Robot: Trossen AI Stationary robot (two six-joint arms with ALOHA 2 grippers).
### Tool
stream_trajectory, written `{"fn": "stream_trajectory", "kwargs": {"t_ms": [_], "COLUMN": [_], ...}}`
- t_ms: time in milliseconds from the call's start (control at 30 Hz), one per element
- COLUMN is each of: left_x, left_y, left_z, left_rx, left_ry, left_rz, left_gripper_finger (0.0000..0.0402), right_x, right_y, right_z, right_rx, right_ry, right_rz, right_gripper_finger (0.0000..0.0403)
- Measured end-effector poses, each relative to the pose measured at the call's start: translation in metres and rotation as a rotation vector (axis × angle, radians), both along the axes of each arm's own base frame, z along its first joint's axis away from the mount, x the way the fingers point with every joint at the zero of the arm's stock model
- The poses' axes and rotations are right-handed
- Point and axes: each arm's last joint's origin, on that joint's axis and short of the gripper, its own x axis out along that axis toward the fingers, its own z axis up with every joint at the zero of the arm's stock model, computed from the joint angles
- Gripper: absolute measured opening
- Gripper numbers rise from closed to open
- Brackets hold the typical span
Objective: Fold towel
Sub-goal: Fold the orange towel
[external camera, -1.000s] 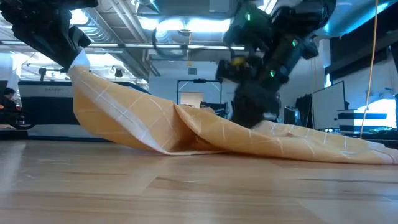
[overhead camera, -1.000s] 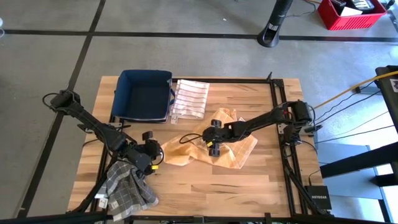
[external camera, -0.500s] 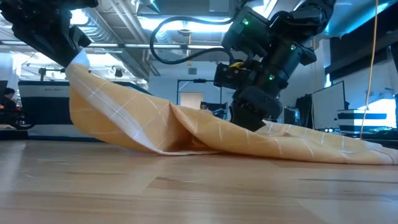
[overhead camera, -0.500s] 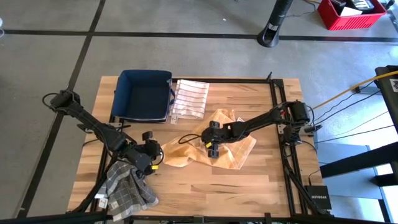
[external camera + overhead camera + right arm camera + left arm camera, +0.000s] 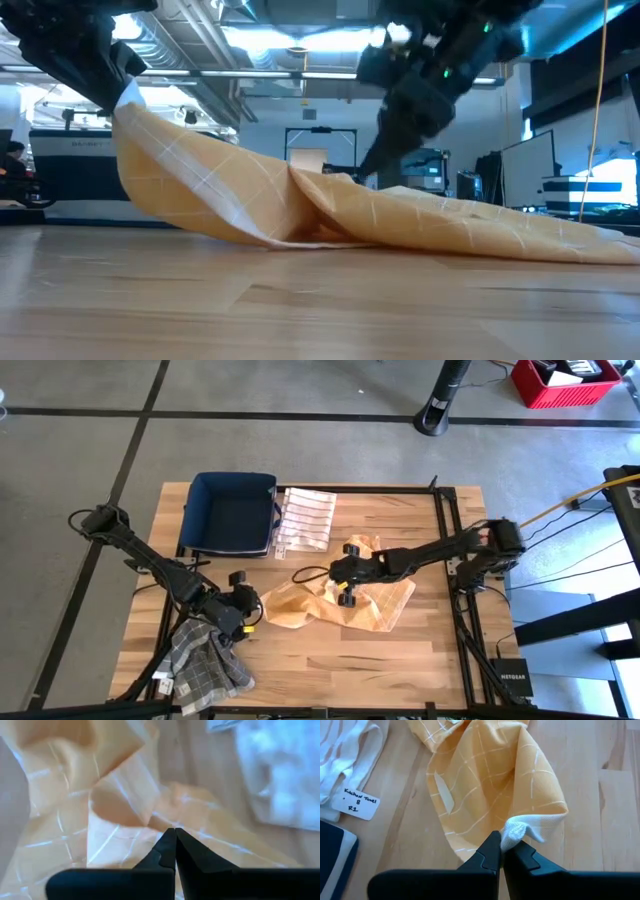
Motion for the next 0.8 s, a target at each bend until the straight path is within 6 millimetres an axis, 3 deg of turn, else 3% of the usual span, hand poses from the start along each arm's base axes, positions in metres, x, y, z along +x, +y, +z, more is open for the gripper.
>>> {"fn": "stream_trajectory", "kwargs": {"t_ms": [200, 333, 467, 600, 800], "left_x": [0.0, 0.003, 0.006, 0.007, -0.002], "left_y": [0.0, 0.0, -0.002, -0.004, -0.022], "left_z": [0.0, 0.006, 0.013, 0.013, 0.007], "left_rx": [0.026, 0.037, 0.045, -0.021, -0.267], "left_ry": [0.008, -0.002, -0.025, -0.028, 0.055], "left_rz": [-0.028, -0.045, -0.067, -0.083, -0.206], "left_gripper_finger": [0.0005, 0.0005, 0.0005, 0.0005, 0.0005], "right_x": [-0.027, -0.055, -0.081, -0.088, -0.074], "right_y": [0.011, 0.017, 0.021, 0.024, 0.028], "right_z": [0.057, 0.096, 0.118, 0.112, 0.056], "right_rx": [-0.1, -0.154, -0.115, 0.066, 0.099], "right_ry": [-0.152, -0.257, -0.294, -0.229, -0.096], "right_rz": [-0.003, -0.02, -0.017, -0.03, -0.043], "right_gripper_finger": [0.0004, 0.0003, 0.0004, 0.0016, 0.006]}}
